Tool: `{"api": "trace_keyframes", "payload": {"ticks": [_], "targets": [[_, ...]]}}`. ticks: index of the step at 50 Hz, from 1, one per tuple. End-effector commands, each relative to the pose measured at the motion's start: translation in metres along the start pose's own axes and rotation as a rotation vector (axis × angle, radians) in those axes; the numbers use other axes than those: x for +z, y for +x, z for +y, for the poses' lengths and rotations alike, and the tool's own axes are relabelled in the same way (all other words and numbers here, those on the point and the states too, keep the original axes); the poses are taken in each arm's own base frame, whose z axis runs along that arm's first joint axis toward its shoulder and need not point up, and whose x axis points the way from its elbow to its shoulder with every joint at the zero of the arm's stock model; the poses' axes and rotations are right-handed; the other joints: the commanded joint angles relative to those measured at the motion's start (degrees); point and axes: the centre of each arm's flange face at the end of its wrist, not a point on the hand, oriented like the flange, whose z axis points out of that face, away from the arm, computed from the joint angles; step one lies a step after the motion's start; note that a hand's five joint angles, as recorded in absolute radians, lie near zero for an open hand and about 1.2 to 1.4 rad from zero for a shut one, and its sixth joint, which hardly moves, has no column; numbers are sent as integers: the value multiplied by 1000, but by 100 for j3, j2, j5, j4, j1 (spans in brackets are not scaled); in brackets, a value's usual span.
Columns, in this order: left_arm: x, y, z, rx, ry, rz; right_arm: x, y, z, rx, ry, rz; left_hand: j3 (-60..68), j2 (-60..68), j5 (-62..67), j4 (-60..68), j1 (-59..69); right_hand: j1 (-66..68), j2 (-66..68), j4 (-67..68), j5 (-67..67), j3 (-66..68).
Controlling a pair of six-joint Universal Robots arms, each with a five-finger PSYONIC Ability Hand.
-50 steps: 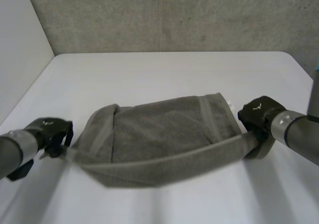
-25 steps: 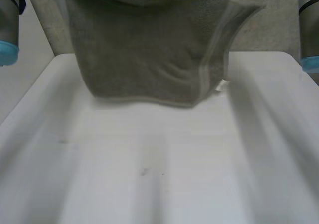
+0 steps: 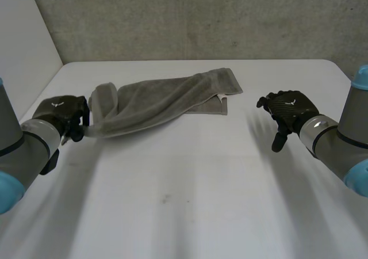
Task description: Fold the towel.
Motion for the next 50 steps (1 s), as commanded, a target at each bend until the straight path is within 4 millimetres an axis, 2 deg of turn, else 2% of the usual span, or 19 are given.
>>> {"api": "trace_keyframes", "payload": {"ticks": [1, 2, 3, 5, 6, 8, 12, 13, 14, 16, 18, 23, 27, 29, 33, 37, 41, 45, 50], "targets": [[-37, 10, -48, 19, 155, 35, -4, -10, -17, 140, 63, -19, 1031, 1018, 1156, 1025, 1283, -536, -388, -444, -553, -416], [-52, 12, -65, 17, 208, 42, -8, -23, -28, 164, 98, -50, 1031, 1018, 1156, 1025, 1283, -536, -388, -444, -553, -416], [-53, 12, -66, 17, 209, 42, -8, -23, -28, 165, 99, -50, 1031, 1018, 1156, 1025, 1283, -536, -388, -444, -553, -416], [-77, 11, -92, 9, 289, 50, -10, -31, -36, 188, 129, -71, 1031, 1018, 1156, 1025, 1283, -536, -388, -444, -553, -416], [-77, 11, -92, 9, 290, 50, -12, -40, -42, 212, 158, -92, 1031, 1018, 1156, 1025, 1283, -536, -388, -444, -553, -416], [-99, 10, -113, -2, 358, 55, -14, -51, -49, 233, 194, -118, 1031, 1018, 1156, 1025, 1283, -536, -388, -444, -553, -416], [-117, 13, -128, -16, 406, 78, -18, -71, -57, 245, 232, -167, 1031, 1018, 1156, 1025, 1283, -536, -388, -444, -553, -416], [-126, 14, -134, -21, 422, 89, -20, -86, -62, 241, 258, -203, 1031, 1018, 1156, 1025, 1283, -536, -388, -444, -553, -416], [-126, 14, -134, -21, 422, 90, -20, -86, -62, 241, 258, -204, 1031, 1018, 1156, 1025, 1283, -536, -388, -444, -553, -416], [-137, 16, -141, -25, 445, 103, -17, -108, -64, 243, 293, -244, 1031, 1018, 1156, 1025, 1283, -536, -388, -444, -553, -416], [-149, 19, -149, -29, 468, 122, -15, -116, -65, 257, 310, -257, 1031, 1018, 1156, 1025, 1283, -536, -388, -444, -553, -416], [-164, 19, -162, -42, 510, 132, -8, -137, -61, 321, 326, -294, 1031, 1018, 1156, 1025, 1283, -536, -388, -444, -553, -416], [-171, 15, -170, -69, 536, 108, 2, -154, -42, 390, 275, -321, 1031, 1018, 1156, 1025, 1283, -536, -388, -444, -553, -416], [-172, 13, -173, -79, 543, 100, 6, -167, -23, 423, 217, -328, 1031, 1018, 1156, 1025, 1283, -536, -388, -444, -553, -416], [-172, 11, -176, -85, 551, 91, 8, -168, -6, 450, 163, -269, 1031, 1018, 1156, 1025, 1283, -536, -388, -444, -553, -416], [-171, 10, -176, -86, 551, 86, 9, -163, -2, 454, 151, -222, 1031, 1018, 1156, 1025, 1283, -536, -388, -444, -553, -416], [-168, 10, -175, -84, 543, 84, 7, -155, -6, 459, 155, -185, 1031, 1018, 1156, 1025, 1283, -536, -388, -444, -553, -416], [-163, 9, -171, -85, 523, 76, 0, -132, -23, 465, 198, -146, 1031, 1018, 1156, 1025, 1283, -536, -388, -444, -553, -416], [-163, 9, -170, -86, 521, 73, 5, -115, -19, 476, 188, -111, 1031, 1018, 1156, 1025, 1283, -536, -388, -444, -553, -416]]}}
